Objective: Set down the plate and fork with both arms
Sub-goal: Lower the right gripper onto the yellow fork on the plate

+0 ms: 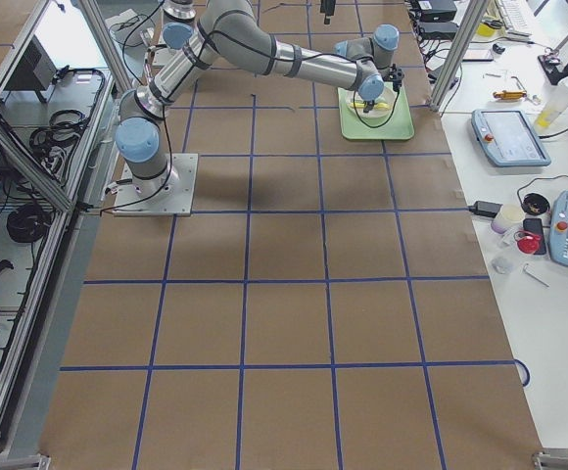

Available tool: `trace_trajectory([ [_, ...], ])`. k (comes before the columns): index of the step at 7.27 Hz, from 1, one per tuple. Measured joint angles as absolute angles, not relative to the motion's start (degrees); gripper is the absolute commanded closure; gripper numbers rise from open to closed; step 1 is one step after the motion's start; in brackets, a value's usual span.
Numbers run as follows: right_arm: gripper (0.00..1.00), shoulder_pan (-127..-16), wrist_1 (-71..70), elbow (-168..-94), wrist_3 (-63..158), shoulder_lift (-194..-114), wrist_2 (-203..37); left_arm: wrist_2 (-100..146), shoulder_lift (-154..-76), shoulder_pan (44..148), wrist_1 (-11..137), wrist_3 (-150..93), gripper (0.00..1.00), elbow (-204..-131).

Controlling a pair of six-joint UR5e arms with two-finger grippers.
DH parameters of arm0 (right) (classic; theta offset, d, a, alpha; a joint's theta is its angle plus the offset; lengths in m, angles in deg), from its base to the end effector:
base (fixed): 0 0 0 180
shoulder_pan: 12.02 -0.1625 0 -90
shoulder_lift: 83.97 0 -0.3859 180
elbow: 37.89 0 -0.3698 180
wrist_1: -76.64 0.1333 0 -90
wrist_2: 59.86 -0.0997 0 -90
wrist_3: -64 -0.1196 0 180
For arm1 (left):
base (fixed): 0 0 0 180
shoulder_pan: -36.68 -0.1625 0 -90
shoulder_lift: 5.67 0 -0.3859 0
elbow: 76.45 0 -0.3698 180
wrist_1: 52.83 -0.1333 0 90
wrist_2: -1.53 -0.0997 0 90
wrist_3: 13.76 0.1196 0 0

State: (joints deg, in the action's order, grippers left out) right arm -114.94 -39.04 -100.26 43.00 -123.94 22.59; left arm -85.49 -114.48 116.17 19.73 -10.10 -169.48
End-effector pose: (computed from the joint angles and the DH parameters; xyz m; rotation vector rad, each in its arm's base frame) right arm 0.3116 -0.6918 0.1568 0.2056 2.9918 -0.0244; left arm -0.0354 -0.5740 0.2635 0.1870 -3.0730 -0.1075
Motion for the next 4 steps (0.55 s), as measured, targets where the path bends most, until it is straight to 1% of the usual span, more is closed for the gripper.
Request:
trace_trajectory([
  [4,0.45,-114.9,-39.3,-100.9,42.8,-123.9,22.1,-85.5,-114.5,116.2,18.8,-10.0,0.0,-169.7],
])
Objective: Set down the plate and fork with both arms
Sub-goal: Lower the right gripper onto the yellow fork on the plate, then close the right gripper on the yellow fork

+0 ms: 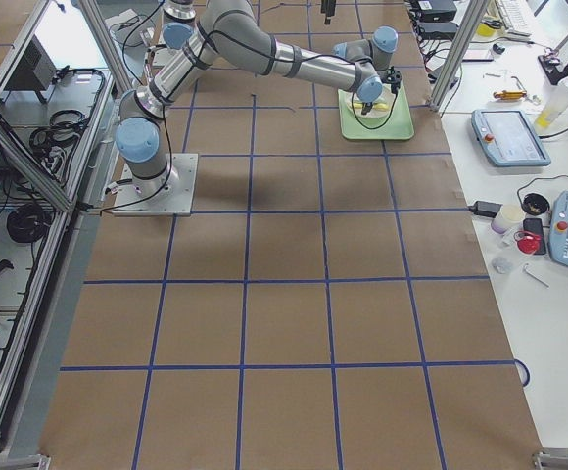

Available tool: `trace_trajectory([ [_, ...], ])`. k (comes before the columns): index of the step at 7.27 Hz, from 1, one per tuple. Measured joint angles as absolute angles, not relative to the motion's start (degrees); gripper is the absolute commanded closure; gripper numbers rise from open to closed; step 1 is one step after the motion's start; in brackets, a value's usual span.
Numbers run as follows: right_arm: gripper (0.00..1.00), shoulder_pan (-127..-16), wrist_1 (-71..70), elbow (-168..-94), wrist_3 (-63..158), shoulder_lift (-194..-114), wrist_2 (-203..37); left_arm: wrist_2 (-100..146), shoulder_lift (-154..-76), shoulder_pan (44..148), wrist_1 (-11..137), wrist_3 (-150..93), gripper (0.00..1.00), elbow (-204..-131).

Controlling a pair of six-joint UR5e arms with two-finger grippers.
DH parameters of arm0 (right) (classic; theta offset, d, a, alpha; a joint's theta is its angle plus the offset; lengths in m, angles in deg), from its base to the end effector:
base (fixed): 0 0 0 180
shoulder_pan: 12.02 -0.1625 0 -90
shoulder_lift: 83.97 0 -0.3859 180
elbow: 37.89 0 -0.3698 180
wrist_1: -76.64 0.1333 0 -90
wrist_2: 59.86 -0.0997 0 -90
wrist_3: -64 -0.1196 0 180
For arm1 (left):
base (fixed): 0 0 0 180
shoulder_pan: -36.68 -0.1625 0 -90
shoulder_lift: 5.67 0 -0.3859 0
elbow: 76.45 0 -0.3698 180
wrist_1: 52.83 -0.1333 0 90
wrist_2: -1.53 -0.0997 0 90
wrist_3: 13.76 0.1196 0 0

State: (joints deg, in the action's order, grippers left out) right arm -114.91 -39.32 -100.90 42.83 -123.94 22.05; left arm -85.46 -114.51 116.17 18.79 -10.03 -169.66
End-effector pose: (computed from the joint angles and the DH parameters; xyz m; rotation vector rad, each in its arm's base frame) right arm 0.3118 -0.6895 0.1525 0.2106 2.9843 -0.0109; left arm -0.0352 -0.5753 0.2633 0.1847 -3.0748 -0.0879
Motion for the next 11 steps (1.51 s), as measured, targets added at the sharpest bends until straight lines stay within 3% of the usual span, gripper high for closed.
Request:
trace_trajectory([
  [11,0.43,-114.9,-41.6,-101.1,43.0,-123.5,20.9,-85.4,-115.2,116.2,17.6,-9.8,0.0,-170.0],
])
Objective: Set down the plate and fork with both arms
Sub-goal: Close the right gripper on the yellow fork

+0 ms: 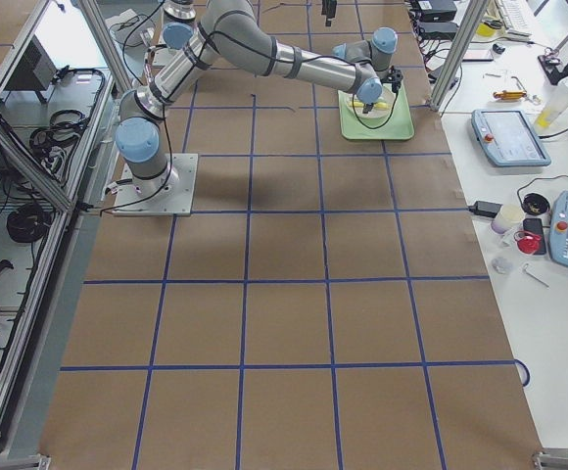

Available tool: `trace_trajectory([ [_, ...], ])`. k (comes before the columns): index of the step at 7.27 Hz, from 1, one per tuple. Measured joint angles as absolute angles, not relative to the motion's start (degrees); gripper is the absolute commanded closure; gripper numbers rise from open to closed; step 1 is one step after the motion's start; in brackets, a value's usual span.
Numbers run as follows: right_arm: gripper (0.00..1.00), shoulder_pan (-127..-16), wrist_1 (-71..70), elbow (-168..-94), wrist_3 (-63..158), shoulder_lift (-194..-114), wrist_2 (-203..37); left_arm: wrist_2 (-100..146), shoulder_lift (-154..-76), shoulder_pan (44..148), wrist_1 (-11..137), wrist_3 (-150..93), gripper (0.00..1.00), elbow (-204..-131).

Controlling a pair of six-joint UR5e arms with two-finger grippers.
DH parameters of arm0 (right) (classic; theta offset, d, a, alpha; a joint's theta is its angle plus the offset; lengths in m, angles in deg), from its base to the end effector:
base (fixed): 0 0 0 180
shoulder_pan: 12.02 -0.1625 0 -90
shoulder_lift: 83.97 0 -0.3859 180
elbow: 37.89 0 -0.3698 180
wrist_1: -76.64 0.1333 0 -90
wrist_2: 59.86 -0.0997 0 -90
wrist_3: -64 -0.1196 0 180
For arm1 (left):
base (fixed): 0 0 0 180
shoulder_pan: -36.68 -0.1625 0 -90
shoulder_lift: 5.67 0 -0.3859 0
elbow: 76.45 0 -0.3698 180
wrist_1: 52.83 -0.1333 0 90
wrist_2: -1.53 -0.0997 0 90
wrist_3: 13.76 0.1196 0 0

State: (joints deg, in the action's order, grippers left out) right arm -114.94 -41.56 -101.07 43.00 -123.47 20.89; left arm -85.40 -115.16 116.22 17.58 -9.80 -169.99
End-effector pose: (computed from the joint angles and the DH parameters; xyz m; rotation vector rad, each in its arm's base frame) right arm 0.3153 -0.6922 0.1496 0.1994 2.9573 -0.0419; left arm -0.0355 -0.5775 0.2564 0.1771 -3.0748 -0.0814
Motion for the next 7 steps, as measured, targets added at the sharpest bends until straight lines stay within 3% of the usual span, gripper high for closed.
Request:
trace_trajectory([
  [7,0.42,-114.9,-41.6,-101.0,43.2,-123.9,20.7,-85.5,-114.5,116.1,17.7,-9.6,0.0,-170.1],
])
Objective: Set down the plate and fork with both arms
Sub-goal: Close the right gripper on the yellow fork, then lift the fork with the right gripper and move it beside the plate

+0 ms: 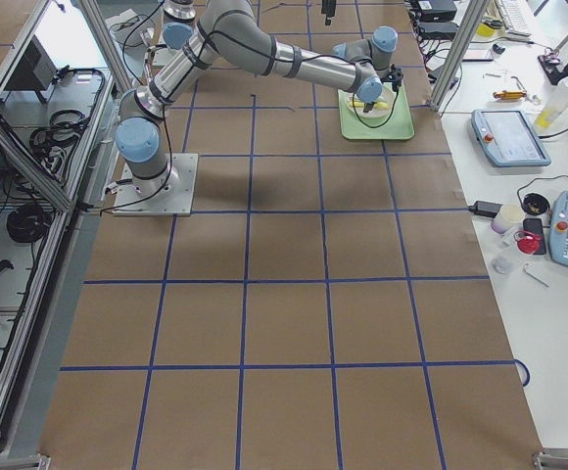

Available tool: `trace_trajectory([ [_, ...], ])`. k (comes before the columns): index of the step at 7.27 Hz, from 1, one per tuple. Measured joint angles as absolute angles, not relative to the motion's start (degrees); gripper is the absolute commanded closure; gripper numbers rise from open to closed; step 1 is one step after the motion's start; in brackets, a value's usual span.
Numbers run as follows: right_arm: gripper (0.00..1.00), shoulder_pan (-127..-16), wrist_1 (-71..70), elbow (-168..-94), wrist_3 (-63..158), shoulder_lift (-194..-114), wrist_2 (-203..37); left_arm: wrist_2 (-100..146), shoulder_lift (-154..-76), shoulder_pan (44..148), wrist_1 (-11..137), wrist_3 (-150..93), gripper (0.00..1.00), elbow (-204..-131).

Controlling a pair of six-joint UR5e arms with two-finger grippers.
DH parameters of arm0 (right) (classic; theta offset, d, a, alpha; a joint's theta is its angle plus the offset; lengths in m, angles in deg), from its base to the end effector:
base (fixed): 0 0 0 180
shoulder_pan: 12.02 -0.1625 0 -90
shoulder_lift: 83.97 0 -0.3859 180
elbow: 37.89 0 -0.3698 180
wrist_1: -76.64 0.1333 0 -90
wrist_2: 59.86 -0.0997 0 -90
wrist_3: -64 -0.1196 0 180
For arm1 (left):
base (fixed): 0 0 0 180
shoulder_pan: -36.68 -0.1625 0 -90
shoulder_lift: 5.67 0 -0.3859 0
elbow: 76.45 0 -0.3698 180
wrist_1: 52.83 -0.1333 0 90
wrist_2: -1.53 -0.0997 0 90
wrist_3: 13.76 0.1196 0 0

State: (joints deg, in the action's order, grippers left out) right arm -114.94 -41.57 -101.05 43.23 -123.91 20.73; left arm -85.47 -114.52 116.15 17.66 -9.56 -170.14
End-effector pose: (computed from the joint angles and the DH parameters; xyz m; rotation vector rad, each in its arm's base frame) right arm 0.3156 -0.6923 0.1556 0.1919 2.9526 -0.0528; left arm -0.0350 -0.5756 0.2614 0.1723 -3.0773 -0.0705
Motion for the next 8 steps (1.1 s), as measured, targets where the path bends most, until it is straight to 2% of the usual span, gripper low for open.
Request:
trace_trajectory([
  [1,0.45,-114.9,-41.6,-101.1,43.4,-123.8,20.7,-85.5,-114.5,116.1,17.6,-9.5,0.0,-170.1],
  [2,0.55,-114.9,-41.6,-101.1,43.4,-123.7,20.7,-85.5,-114.5,116.1,17.6,-9.5,0.0,-170.1],
  [4,1.0,-114.9,-41.6,-101.1,43.4,-123.6,20.7,-85.5,-114.5,116.1,17.7,-9.5,0.0,-170.1],
  [8,1.0,-114.9,-41.2,-101.1,44.8,-124.0,20.9,-85.5,-114.5,116.1,17.8,-9.5,0.0,-170.1],
])
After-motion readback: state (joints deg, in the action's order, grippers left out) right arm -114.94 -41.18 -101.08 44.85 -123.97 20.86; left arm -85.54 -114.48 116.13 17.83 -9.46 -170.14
